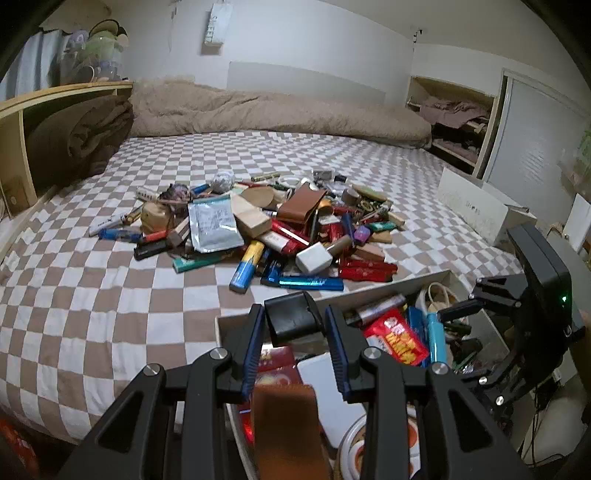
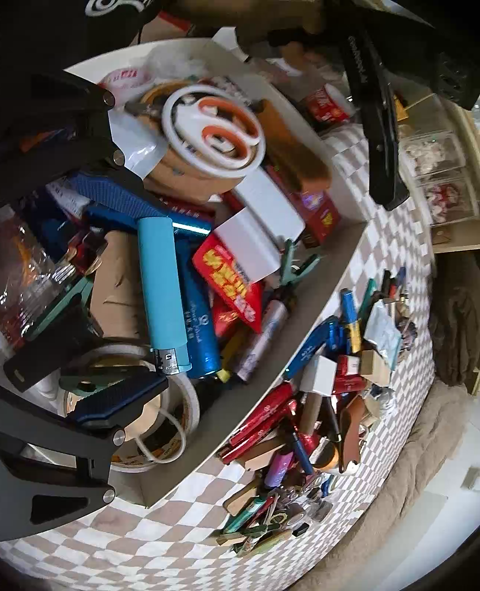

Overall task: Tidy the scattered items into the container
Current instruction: 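Open the right tool to drop the lighter in the box while the left tool releases the black case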

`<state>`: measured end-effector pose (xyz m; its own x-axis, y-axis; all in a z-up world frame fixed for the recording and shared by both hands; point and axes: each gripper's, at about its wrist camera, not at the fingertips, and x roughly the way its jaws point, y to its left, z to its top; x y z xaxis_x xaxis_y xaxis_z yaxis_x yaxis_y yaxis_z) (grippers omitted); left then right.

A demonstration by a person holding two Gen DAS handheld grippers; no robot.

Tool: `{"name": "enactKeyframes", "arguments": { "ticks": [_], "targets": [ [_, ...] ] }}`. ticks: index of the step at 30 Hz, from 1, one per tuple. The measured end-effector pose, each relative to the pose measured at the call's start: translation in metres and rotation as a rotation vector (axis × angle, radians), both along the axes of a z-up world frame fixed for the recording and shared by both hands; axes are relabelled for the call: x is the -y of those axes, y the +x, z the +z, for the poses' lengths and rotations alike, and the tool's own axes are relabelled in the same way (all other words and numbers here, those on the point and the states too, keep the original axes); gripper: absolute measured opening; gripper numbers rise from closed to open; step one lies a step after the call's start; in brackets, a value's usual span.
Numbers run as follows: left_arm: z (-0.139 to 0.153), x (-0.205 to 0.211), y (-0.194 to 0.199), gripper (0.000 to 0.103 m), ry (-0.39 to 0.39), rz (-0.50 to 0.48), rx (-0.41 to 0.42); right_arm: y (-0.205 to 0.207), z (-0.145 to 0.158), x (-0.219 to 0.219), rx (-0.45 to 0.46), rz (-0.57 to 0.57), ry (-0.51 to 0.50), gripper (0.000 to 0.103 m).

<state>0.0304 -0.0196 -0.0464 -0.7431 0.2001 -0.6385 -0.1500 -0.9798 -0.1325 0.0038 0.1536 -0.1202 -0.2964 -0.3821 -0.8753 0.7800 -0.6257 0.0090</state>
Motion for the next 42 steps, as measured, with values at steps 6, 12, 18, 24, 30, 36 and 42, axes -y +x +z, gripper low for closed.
{"name": "enactKeyframes", "arguments": {
  "ticks": [6,12,18,24,30,36,42],
  "targets": [
    [-0.008,0.006,0.0,0.033,0.01,0.006,0.026,0.006,0.003,-0.003,-0.053,0.002,0.024,0.096],
    [-0.013,-0.004,0.0,0.033,-0.002,-0.029,0.047,0.01,0.011,-0.006,-0.061,0.001,-0.011,0.103],
    [-0.018,-0.017,0.002,0.033,-0.028,-0.067,0.068,0.009,0.011,-0.007,-0.062,-0.015,-0.03,0.103],
    [-0.022,-0.03,0.007,0.033,-0.023,-0.152,0.12,0.006,0.008,-0.013,-0.045,-0.05,-0.045,0.103],
    [-0.025,-0.034,0.012,0.033,0.016,-0.208,0.163,0.006,0.006,-0.017,-0.034,-0.067,-0.053,0.103],
    [-0.017,-0.017,0.031,0.033,0.02,-0.238,0.208,0.008,0.006,-0.02,-0.037,-0.071,-0.049,0.103],
    [-0.013,-0.008,0.06,0.033,-0.025,-0.281,0.285,0.007,0.007,-0.021,-0.037,-0.077,-0.058,0.103]
  ]
}}
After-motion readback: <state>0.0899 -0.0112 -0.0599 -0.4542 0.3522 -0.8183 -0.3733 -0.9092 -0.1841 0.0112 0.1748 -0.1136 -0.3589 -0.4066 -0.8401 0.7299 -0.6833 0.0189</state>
